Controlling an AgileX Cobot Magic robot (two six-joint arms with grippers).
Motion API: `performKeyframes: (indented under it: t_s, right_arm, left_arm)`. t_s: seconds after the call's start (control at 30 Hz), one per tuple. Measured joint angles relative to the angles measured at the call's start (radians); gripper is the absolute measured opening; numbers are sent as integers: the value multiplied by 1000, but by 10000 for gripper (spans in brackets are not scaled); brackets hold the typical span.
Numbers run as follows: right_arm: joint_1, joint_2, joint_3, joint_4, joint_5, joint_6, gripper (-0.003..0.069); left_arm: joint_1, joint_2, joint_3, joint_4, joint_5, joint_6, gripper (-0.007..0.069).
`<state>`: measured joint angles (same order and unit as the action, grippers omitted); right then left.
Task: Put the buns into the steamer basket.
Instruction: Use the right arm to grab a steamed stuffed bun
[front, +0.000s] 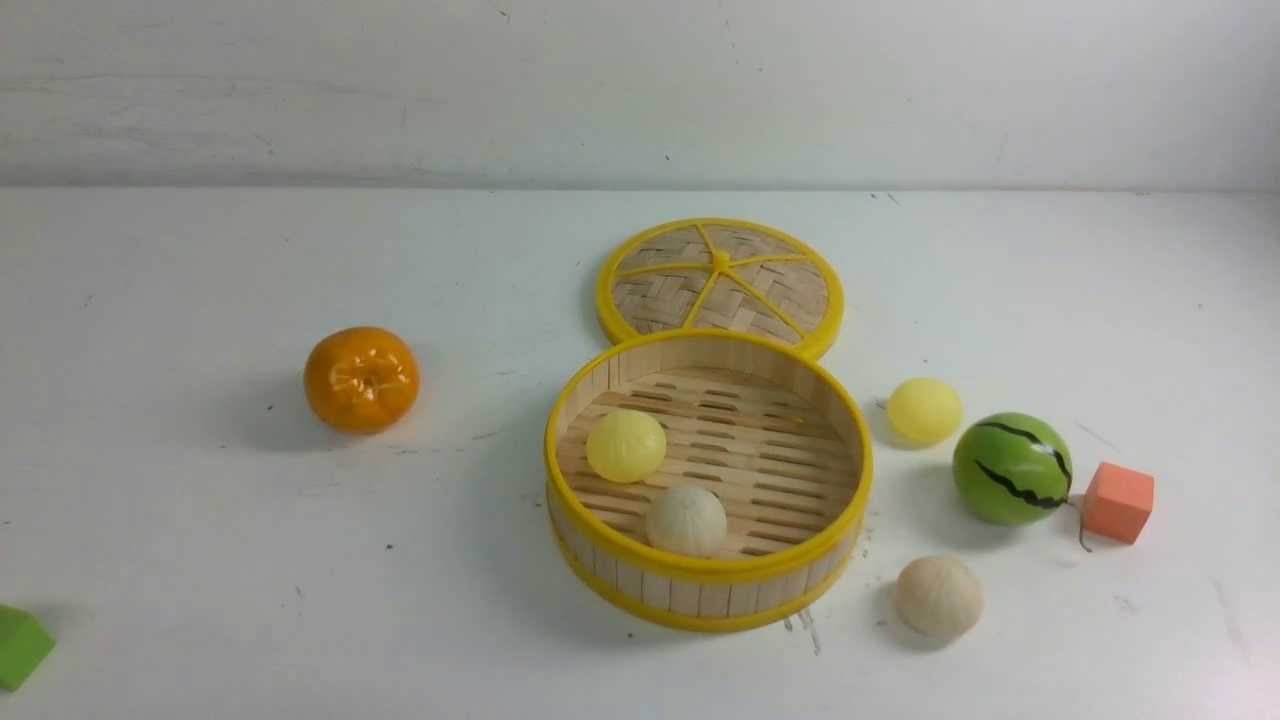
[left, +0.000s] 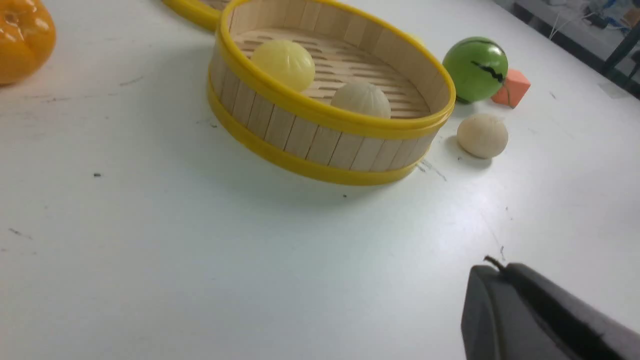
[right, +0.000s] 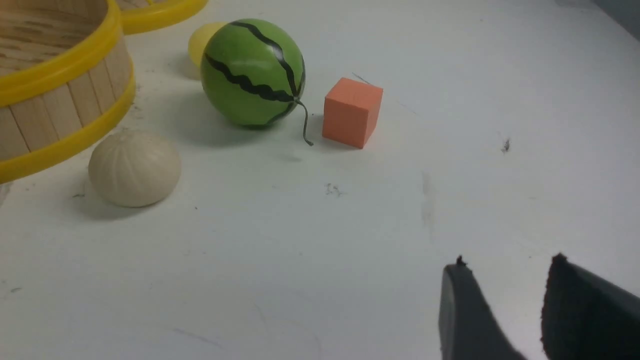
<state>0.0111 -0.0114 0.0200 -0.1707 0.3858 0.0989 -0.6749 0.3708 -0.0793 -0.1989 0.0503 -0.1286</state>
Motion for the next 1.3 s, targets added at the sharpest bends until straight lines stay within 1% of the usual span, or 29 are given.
performKeyframes:
  t_s: [0.17, 0.23, 0.33, 0.37, 0.4, 0.43, 0.47, 0.5, 0.53, 0.57, 0.6, 0.63, 0.7, 0.73, 0.8, 0.87, 0.97, 1.0, 1.07, 1.13, 1.2, 1.23, 1.27, 1.3]
  right_arm:
    - [0, 0, 0, -3, -2, -2, 239]
    - [0, 0, 1, 11, -18, 20, 239]
    - [0, 0, 7, 92, -67, 102, 239]
    - [0, 0, 7, 201, -110, 195, 239]
    - [0, 0, 7, 213, -115, 206, 239]
    - [0, 0, 7, 301, -147, 298, 239]
    - [0, 0, 7, 313, -152, 298, 239]
    - [0, 0, 7, 402, -189, 378, 239]
    - [0, 0, 7, 443, -220, 415, 239]
    - [0, 0, 7, 443, -220, 419, 239]
    - [0, 0, 7, 482, -269, 446, 239]
    - [0, 0, 7, 492, -275, 455, 239]
    - [3, 0, -7, 502, -256, 461, 239]
    - [13, 5, -37, 502, -202, 460, 239]
    - [46, 46, -126, 498, -111, 421, 239]
    - [88, 146, -251, 490, 12, 323, 239]
    - [149, 394, -470, 470, 234, 132, 239]
    - [156, 411, -500, 470, 248, 121, 239]
    - [182, 648, -670, 456, 407, 5, 239]
    - [186, 757, -725, 453, 461, -29, 239]
    - [188, 984, -841, 451, 542, -76, 239]
    - [191, 1068, -878, 448, 559, -88, 239]
    - [193, 1085, -892, 448, 562, -89, 239]
    - [210, 1209, -943, 445, 585, -93, 239]
  left_arm:
    - [0, 0, 0, 0, 33, 0, -13]
    - [0, 0, 0, 0, 34, 0, -13]
    - [0, 0, 0, 0, 34, 0, -13]
    - [0, 0, 0, 0, 35, 0, -13]
    - [0, 0, 0, 0, 35, 0, -13]
    - [0, 0, 0, 0, 35, 0, -13]
    - [0, 0, 0, 0, 35, 0, -13]
    - [0, 0, 0, 0, 35, 0, -13]
    - [0, 0, 0, 0, 35, 0, -13]
    - [0, 0, 0, 0, 35, 0, -13]
    - [0, 0, 0, 0, 36, 0, -13]
    - [0, 0, 0, 0, 36, 0, -13]
    - [0, 0, 0, 0, 37, 0, -13]
    - [0, 0, 0, 0, 38, 0, -13]
    - [0, 0, 0, 0, 42, 0, -13]
    - [0, 0, 0, 0, 47, 0, -13]
    - [0, 0, 0, 0, 51, 0, -13]
    - [0, 0, 0, 0, 51, 0, -13]
    - [0, 0, 0, 0, 51, 0, -13]
    - [0, 0, 0, 0, 51, 0, -13]
    - [0, 0, 0, 0, 51, 0, -13]
    - [0, 0, 0, 0, 51, 0, -13]
    - [0, 0, 0, 0, 52, 0, -13]
    - [0, 0, 0, 0, 52, 0, -13]
